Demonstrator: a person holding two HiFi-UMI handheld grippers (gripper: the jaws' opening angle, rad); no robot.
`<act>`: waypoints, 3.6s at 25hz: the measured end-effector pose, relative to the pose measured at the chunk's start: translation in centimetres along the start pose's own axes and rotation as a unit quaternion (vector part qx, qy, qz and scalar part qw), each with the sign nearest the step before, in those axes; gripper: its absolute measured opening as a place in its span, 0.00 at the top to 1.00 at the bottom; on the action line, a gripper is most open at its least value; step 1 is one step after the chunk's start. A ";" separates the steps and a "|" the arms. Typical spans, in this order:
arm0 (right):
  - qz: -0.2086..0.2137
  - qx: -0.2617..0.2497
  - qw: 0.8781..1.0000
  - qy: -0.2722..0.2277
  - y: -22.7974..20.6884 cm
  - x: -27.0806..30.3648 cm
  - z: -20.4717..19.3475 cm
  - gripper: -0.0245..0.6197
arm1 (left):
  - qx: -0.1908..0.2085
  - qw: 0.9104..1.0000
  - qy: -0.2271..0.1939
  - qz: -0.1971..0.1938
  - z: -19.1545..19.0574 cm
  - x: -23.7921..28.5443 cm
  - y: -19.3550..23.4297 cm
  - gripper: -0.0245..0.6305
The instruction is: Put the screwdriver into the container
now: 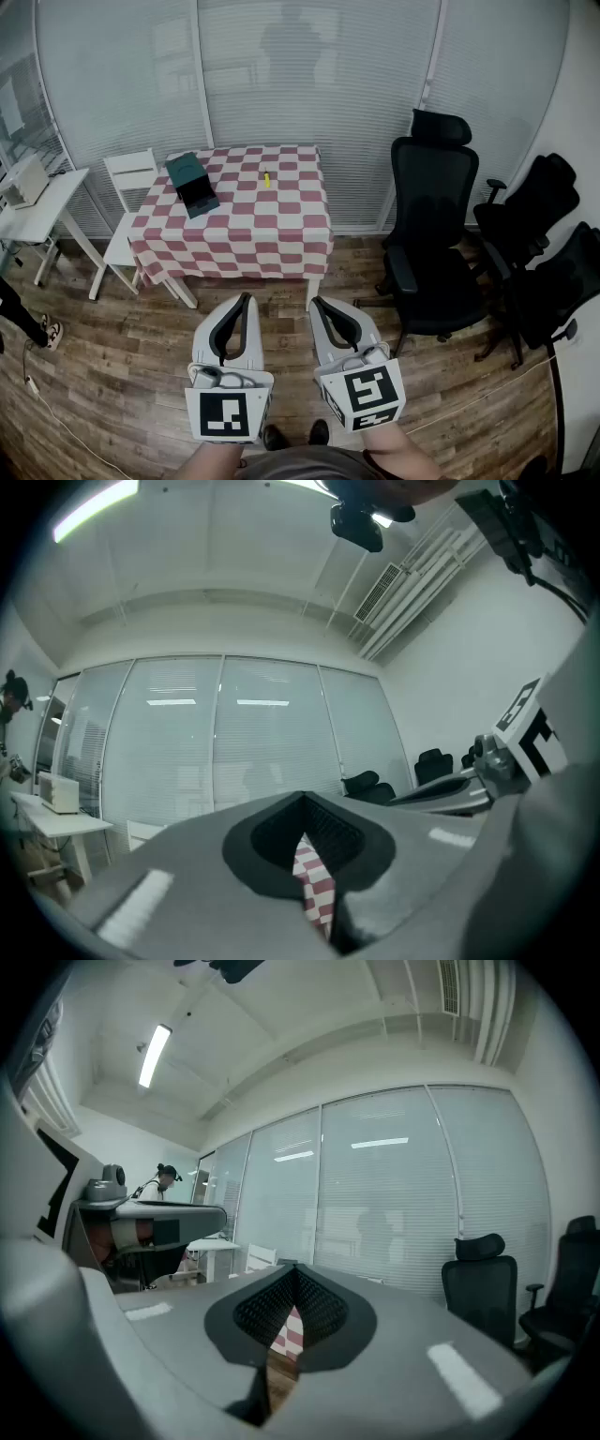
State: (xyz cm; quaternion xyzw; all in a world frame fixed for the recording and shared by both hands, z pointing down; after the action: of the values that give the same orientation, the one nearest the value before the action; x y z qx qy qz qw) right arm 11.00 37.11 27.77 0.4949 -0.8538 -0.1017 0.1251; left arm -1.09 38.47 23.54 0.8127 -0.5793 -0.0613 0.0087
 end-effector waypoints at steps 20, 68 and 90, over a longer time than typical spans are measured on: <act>0.043 0.017 0.999 0.000 -3.4 0.1 -2.9 0.92 | -0.001 1.000 -0.001 0.021 -1.3 2.3 -3.0 0.96; 0.037 0.040 0.998 0.034 -17.5 42.8 -6.2 0.92 | -0.006 0.997 0.073 0.000 -9.1 40.2 18.5 0.96; 0.075 0.013 0.997 0.018 -22.8 55.1 -5.1 0.92 | 0.004 0.998 0.024 0.057 -6.9 50.1 24.3 0.96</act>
State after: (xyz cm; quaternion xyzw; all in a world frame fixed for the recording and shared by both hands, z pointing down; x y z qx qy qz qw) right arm 4.88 -22.28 32.10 0.4331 -0.8873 -0.0719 0.1412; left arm -7.12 -17.10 27.95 0.7797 -0.6245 -0.0391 0.0226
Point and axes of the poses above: the fingertips, and each gripper's own axes: x forward along the fingers, y to its left, z out of its top, the point moved 3 cm from there along -x, backward along the fingers, and after that the axes turned 12 degrees about -x, right-handed, at the moved point
